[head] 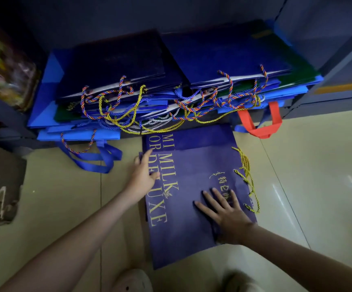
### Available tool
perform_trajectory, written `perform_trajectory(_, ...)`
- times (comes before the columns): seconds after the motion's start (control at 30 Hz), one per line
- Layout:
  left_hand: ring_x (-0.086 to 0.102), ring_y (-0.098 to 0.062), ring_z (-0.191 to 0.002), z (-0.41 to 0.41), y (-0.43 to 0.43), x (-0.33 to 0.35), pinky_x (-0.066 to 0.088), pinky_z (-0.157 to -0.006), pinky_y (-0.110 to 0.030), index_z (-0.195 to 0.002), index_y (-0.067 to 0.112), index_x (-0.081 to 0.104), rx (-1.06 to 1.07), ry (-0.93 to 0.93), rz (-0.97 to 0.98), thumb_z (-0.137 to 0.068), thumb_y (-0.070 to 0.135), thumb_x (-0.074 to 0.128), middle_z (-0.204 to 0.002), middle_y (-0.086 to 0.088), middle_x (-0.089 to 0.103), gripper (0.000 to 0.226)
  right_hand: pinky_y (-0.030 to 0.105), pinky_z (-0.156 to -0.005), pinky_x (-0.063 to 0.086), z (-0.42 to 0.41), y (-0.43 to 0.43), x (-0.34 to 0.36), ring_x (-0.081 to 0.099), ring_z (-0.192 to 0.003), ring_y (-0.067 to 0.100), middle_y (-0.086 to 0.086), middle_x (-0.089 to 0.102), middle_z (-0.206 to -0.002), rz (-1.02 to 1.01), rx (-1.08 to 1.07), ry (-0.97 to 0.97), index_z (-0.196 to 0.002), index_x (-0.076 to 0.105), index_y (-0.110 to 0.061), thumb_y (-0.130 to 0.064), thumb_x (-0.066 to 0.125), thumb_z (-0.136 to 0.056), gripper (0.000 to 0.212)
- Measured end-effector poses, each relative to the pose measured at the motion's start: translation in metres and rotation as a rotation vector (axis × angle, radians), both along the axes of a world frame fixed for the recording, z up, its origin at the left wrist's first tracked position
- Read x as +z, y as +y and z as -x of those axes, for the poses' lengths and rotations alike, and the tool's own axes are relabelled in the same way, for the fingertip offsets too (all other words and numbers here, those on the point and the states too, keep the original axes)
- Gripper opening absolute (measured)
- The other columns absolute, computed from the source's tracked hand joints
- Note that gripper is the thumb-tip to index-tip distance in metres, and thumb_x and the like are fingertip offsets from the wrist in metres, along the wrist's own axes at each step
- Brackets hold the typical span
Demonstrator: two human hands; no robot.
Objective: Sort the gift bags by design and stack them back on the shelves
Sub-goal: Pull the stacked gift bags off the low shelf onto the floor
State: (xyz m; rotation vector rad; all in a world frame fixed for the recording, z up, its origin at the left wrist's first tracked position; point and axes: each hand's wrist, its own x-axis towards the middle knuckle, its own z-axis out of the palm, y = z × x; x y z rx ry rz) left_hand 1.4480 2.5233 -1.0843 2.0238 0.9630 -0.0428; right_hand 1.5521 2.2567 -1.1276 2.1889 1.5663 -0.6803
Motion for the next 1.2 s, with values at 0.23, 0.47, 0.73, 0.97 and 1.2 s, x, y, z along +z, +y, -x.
perform_trajectory(0.23, 0.042, -0.015, -0.123, -0.022, 0.004, -0.010, 0.028, -0.090, -0.015, -0.147, 0.026, 0.031, -0.007, -0.112, -0.020, -0.090, 0.009, 0.062, -0.149, -0.010, 0.023, 0.067, 0.073, -0.096, 0.030, 0.005, 0.005, -0.005, 0.026, -0.140, 0.035, 0.013, 0.031, -0.153, -0.033, 0.076, -0.020, -0.152, 0.022, -0.028, -0.070, 0.072, -0.035, 0.134)
perform_trajectory(0.47, 0.034, -0.026, -0.133, -0.035, 0.010, -0.013, 0.023, -0.100, -0.014, -0.150, 0.019, 0.025, -0.070, -0.044, -0.170, -0.091, 0.020, 0.062, -0.156, -0.014, 0.005, 0.070, 0.073, -0.095, 0.031, 0.017, 0.013, -0.008, 0.018, -0.143, 0.038, 0.013, 0.024, -0.156, -0.083, 0.082, 0.052, -0.153, 0.012, -0.031, -0.051, 0.080, -0.050, 0.125)
perform_trajectory(0.73, -0.005, -0.037, -0.145, 0.017, -0.077, -0.048, 0.001, -0.111, -0.062, -0.152, 0.028, 0.019, -0.837, 0.222, -0.613, -0.064, 0.085, 0.041, -0.157, -0.017, -0.010, 0.107, 0.068, -0.093, 0.035, -0.009, 0.019, -0.012, 0.038, -0.134, 0.039, 0.015, 0.043, -0.146, -0.134, 0.130, -0.063, -0.151, 0.009, -0.023, -0.019, 0.079, -0.067, 0.110)
perform_trajectory(0.97, 0.047, -0.043, -0.125, 0.028, -0.077, -0.080, 0.045, -0.093, -0.054, -0.139, 0.013, 0.030, -0.863, 0.232, -0.689, -0.062, 0.040, 0.086, -0.140, -0.023, 0.046, 0.098, 0.064, -0.100, 0.036, -0.030, 0.014, -0.014, 0.036, -0.137, 0.026, 0.009, 0.045, -0.145, -0.187, 0.270, -0.054, -0.146, 0.025, -0.021, -0.033, 0.050, -0.089, 0.064)
perform_trajectory(1.2, 0.051, -0.050, -0.117, 0.055, -0.072, -0.087, 0.050, -0.085, -0.053, -0.134, 0.000, 0.047, -0.881, 0.275, -0.741, -0.082, 0.004, 0.024, -0.131, -0.034, 0.048, 0.057, 0.054, -0.111, 0.025, -0.052, 0.003, -0.024, 0.039, -0.136, 0.027, 0.006, 0.041, -0.149, -0.189, 0.300, -0.141, -0.153, 0.006, -0.024, -0.055, 0.042, -0.091, 0.079)
